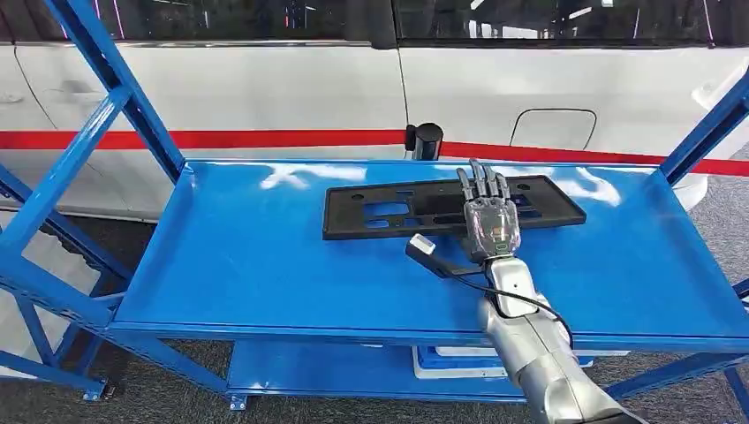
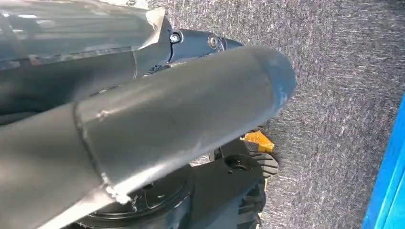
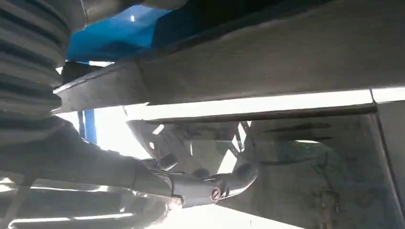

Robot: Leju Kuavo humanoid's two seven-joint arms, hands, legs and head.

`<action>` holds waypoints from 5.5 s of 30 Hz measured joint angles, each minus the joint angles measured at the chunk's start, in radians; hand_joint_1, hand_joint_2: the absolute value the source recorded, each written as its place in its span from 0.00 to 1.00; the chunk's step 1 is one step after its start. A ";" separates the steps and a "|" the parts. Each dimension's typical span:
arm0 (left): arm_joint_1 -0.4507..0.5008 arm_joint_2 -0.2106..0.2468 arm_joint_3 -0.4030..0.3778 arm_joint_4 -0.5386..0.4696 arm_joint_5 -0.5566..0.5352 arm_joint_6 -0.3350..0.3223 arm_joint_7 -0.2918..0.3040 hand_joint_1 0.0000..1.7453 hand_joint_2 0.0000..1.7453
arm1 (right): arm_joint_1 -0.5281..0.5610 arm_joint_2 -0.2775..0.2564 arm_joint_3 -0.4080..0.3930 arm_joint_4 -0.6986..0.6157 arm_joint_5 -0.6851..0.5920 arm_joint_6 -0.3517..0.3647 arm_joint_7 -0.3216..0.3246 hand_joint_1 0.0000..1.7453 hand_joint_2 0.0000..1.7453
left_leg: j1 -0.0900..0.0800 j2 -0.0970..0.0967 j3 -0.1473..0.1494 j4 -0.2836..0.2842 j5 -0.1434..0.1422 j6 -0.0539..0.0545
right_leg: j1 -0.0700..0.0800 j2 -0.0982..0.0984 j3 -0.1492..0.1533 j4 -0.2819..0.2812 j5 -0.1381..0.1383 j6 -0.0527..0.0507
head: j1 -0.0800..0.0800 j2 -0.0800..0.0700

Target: Take the parts from the cabinet and place them on the table.

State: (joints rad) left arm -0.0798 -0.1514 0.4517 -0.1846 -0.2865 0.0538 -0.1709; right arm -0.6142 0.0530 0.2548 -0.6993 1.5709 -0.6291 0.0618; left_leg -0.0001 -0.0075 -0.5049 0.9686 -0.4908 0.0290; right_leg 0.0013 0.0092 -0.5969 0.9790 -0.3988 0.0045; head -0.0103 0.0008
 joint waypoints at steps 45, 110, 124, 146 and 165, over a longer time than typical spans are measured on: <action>-0.001 0.003 0.038 0.000 -0.024 -0.037 -0.019 0.00 0.00 | 0.013 0.121 -0.002 0.057 -0.027 0.005 -0.219 1.00 0.00 | -0.003 0.003 0.003 0.000 -0.001 0.000 | -0.001 0.001 0.002 0.000 0.000 0.000 | 0.000 0.000; -0.029 0.007 0.047 0.000 -0.080 -0.006 -0.004 0.00 1.00 | 0.115 0.073 -0.008 -0.124 -0.033 -0.007 -0.243 1.00 0.00 | -0.008 0.000 0.014 0.000 -0.006 0.008 | -0.002 0.000 0.019 -0.005 -0.004 0.005 | 0.001 0.000; -0.008 0.009 0.101 0.000 -0.058 0.000 0.004 0.00 1.00 | 0.188 0.095 0.000 -0.373 -0.028 -0.003 -0.250 1.00 0.00 | -0.007 0.003 0.006 0.000 -0.006 0.007 | -0.004 0.003 0.008 -0.005 -0.003 0.005 | 0.000 0.000; -0.008 0.009 0.106 0.000 -0.058 0.000 0.003 0.00 1.00 | 0.190 0.095 0.005 -0.386 -0.034 -0.005 -0.248 1.00 0.00 | -0.007 0.003 0.005 0.000 -0.006 0.007 | -0.004 0.003 0.007 -0.005 -0.003 0.005 | 0.000 0.000; -0.001 0.002 0.122 0.000 -0.099 0.007 -0.016 0.00 1.00 | 0.651 0.040 0.109 -1.117 -0.087 -0.008 -0.274 1.00 0.00 | 0.003 0.007 0.015 -0.023 0.011 0.035 | -0.015 -0.007 -0.144 0.326 -0.145 0.011 | 0.004 0.000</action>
State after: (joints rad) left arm -0.0804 -0.1495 0.5734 -0.1846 -0.3857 0.0611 -0.1869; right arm 0.0364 0.0928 0.3639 -1.8168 1.4843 -0.6367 -0.2121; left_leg 0.0032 -0.0009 -0.4896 0.9459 -0.4796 0.0636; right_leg -0.0134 0.0021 -0.7413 1.3049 -0.5442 0.0154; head -0.0065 0.0008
